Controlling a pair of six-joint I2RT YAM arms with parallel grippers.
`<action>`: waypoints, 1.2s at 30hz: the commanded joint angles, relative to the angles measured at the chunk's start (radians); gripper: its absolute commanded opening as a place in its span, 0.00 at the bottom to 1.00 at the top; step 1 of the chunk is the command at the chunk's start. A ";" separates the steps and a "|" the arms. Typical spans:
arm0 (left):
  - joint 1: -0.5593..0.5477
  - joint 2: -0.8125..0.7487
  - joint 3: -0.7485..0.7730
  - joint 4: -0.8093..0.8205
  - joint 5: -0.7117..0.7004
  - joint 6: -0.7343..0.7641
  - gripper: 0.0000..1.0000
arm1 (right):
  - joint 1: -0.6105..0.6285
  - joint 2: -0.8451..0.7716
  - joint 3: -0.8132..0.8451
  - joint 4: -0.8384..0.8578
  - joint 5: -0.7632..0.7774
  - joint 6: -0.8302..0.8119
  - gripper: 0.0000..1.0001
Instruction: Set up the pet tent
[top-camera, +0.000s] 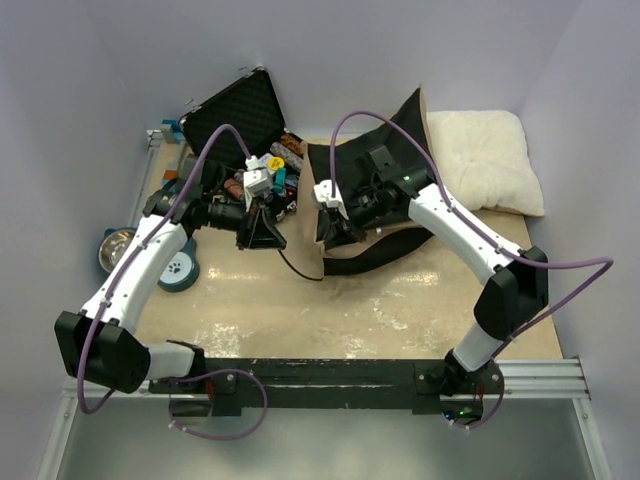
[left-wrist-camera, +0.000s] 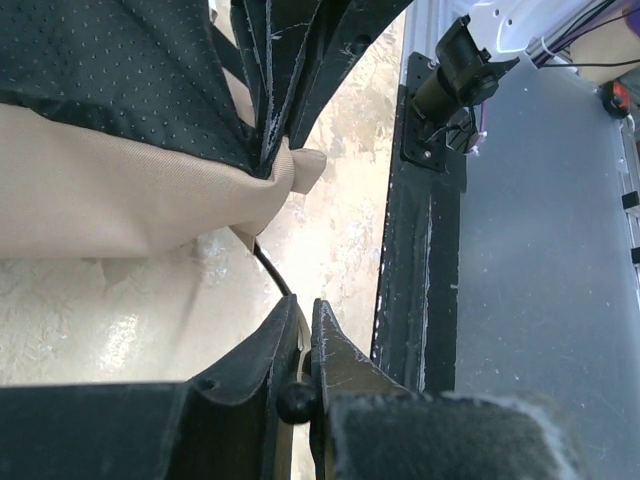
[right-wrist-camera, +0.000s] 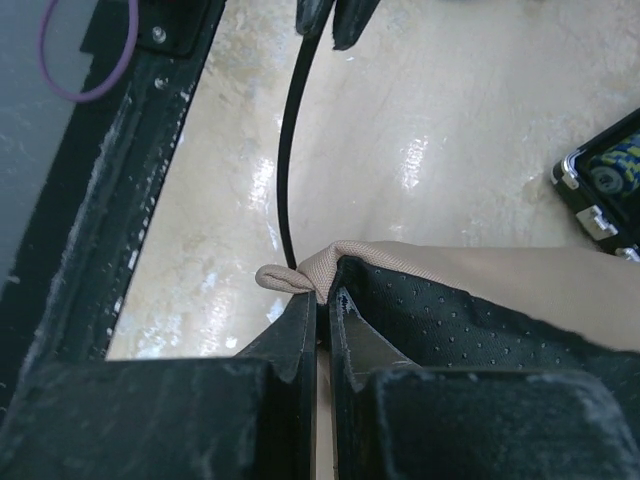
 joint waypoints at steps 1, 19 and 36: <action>-0.012 0.040 0.050 -0.049 -0.075 0.069 0.00 | 0.017 -0.023 0.075 0.156 -0.160 0.252 0.00; -0.049 -0.181 -0.302 1.252 0.014 -0.900 0.00 | 0.034 -0.196 -0.284 1.251 -0.100 1.308 0.00; -0.050 -0.116 -0.361 1.836 -0.101 -1.432 0.00 | 0.106 -0.196 -0.303 1.336 0.035 1.387 0.00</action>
